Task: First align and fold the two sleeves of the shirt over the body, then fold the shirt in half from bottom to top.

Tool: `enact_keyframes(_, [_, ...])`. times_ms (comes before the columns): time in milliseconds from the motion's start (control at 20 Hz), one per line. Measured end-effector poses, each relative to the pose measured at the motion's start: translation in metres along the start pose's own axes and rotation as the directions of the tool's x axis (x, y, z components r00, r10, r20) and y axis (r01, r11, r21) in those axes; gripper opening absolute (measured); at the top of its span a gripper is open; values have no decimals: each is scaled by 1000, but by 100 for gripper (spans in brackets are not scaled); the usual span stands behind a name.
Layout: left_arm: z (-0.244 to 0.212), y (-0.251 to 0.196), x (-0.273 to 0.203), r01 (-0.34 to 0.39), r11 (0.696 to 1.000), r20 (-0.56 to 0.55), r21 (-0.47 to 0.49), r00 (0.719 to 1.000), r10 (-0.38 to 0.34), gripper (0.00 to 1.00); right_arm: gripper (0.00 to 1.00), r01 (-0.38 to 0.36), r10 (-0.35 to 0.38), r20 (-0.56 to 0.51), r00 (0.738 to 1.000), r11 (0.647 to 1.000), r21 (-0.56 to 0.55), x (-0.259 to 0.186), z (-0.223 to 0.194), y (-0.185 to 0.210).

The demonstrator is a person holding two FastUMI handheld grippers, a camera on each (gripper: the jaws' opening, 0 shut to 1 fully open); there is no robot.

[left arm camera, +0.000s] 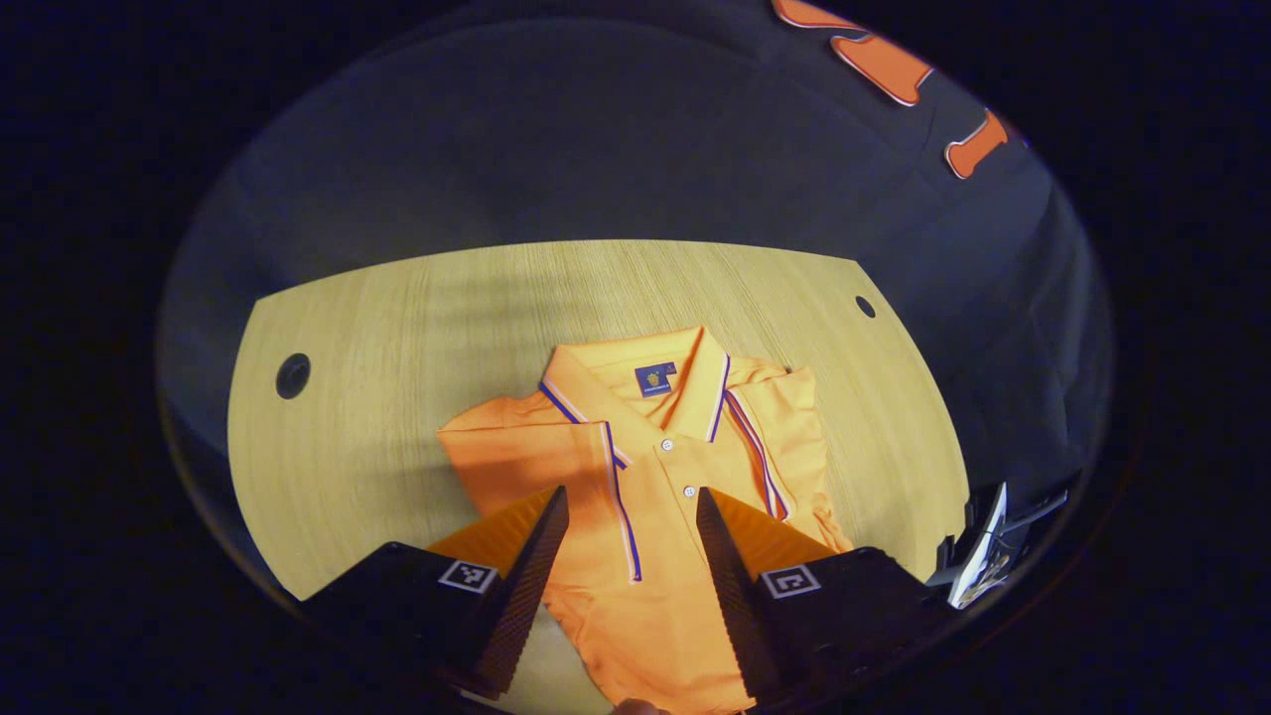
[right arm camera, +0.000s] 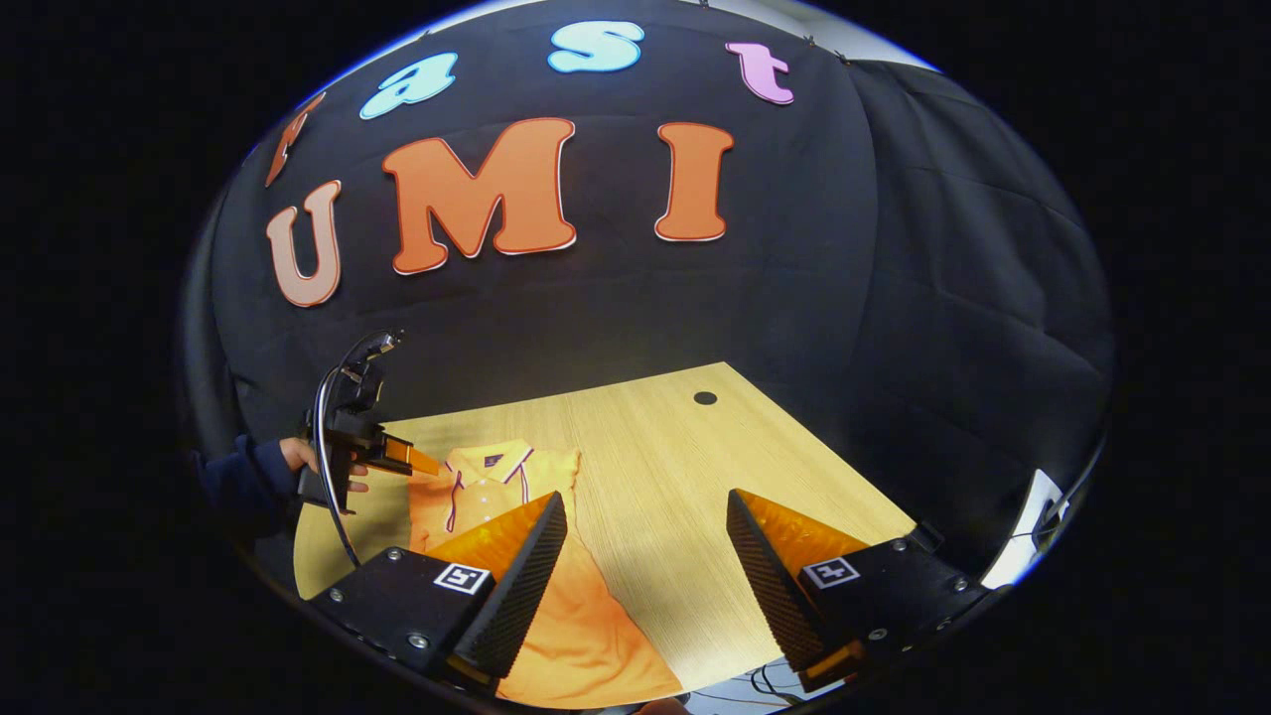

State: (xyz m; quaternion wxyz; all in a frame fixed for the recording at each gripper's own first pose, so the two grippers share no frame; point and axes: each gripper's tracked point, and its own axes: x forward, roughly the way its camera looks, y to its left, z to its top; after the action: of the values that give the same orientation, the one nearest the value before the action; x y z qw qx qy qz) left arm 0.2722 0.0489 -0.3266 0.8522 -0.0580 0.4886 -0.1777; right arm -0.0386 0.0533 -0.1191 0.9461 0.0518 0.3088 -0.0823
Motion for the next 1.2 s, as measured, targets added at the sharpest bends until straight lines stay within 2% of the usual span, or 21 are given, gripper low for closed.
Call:
enact_keyframes(50, [-4,0,-11,-14,1000,18,-3,1000,14,90,99,-23,23,7,1000,1000,-6,3,1,0])
enact_keyframes(350, [-20,-17,-98,-81,995,179,-58,980,90,92,99,-149,153,44,987,985,-84,11,9,8])
enact_keyframes(500, [-28,-35,-146,-91,992,293,-87,949,113,92,99,-199,211,86,974,972,-124,11,17,18])
enact_keyframes(600, [-33,-46,-173,-99,990,369,-104,920,131,96,99,-228,247,114,962,961,-154,7,21,25])
enact_keyframes(700, [-42,-54,-201,-123,987,424,-102,892,155,96,99,-262,288,136,948,948,-178,3,22,33])
enact_keyframes(800, [-47,-66,-226,-150,985,499,-90,849,175,96,99,-289,322,155,934,936,-202,-1,23,39])
enact_keyframes(1000, [-56,-93,-282,-247,966,649,-76,723,236,96,99,-320,374,204,905,912,-255,-10,21,47])
enact_keyframes(1150, [-64,-110,-315,-263,959,728,-108,635,257,96,98,-348,409,216,887,898,-268,-19,14,47])
enact_keyframes(1200, [-70,-115,-323,-258,959,741,-114,621,256,96,99,-360,421,221,880,893,-270,-23,12,46])
